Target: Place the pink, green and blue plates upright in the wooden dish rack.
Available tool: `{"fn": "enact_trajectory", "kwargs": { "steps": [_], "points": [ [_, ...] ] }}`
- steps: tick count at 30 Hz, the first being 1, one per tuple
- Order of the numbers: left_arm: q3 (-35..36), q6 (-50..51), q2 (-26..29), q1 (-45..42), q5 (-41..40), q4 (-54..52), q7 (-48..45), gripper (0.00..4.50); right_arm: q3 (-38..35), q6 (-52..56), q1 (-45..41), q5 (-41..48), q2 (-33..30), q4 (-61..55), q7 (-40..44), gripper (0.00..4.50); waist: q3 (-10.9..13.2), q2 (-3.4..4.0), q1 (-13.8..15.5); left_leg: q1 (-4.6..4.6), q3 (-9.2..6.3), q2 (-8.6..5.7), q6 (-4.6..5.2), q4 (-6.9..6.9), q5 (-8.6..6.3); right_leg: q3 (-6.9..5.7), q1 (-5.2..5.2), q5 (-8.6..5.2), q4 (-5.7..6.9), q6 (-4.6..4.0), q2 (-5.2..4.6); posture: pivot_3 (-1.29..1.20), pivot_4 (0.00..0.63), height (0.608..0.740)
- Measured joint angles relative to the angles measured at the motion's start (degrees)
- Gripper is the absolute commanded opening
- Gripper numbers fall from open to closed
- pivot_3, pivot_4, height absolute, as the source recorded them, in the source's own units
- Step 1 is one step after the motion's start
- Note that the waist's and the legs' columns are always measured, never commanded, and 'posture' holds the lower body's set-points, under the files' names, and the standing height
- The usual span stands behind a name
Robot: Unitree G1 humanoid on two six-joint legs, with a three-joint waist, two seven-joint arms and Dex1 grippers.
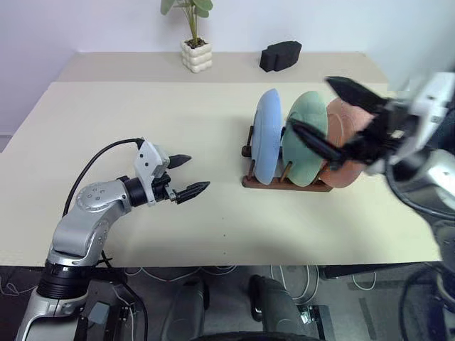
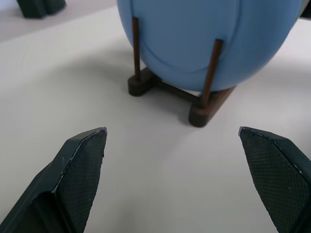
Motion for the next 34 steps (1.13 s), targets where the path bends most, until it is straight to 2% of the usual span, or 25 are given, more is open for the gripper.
{"fn": "enact_trajectory", "kwargs": {
  "steps": [5,8,14,18,34],
  "points": [
    [-0.1,-2.1,-0.9,-0.4,1.2,2.5,0.6,4.5,-16.4,-0.3,10.8,6.0,0.1,3.7,7.7,4.46,0.0,0.02,0.1,0.04,0.03,0.02,0.01,0.01,0.0,0.02,0.06,0.12,-0.04,-0.18,0.01,0.0,0.15,0.74],
    [-0.1,-3.6,-1.3,-0.8,2.0,5.2,0.6,4.5,-21.4,-1.7,20.1,4.6,1.7,5.1,11.9,4.46,0.0,0.0,0.1,0.09,0.0,0.02,0.03,0.0,-0.02,0.0,0.12,0.11,-0.06,-0.17,0.04,0.0,0.15,0.74],
    [-0.4,-7.6,-3.2,-1.0,4.9,11.8,1.4,4.5,-20.1,-5.9,29.6,-1.4,7.5,6.6,15.4,4.46,-0.1,0.05,-0.1,0.14,0.06,0.05,0.03,0.01,-0.02,0.03,0.12,0.04,-0.08,-0.04,0.05,0.0,0.15,0.74],
    [-0.4,-9.9,-3.4,0.1,7.1,15.1,1.8,4.5,-16.6,-9.7,32.7,-7.1,10.7,13.2,16.6,4.46,-0.1,0.07,0.0,0.09,0.08,0.04,0.03,0.01,-0.02,0.03,0.12,0.05,-0.17,-0.05,0.0,0.0,0.15,0.74],
    [-0.2,-11.7,-4.6,2.2,8.7,15.1,3.1,4.5,-8.6,-18.8,27.2,-15.8,13.9,28.0,17.5,4.46,-0.1,0.1,0.0,0.11,0.08,0.05,0.02,0.0,-0.02,0.03,0.14,0.17,-0.18,-0.21,0.01,0.0,0.15,0.74]
  ]
}}
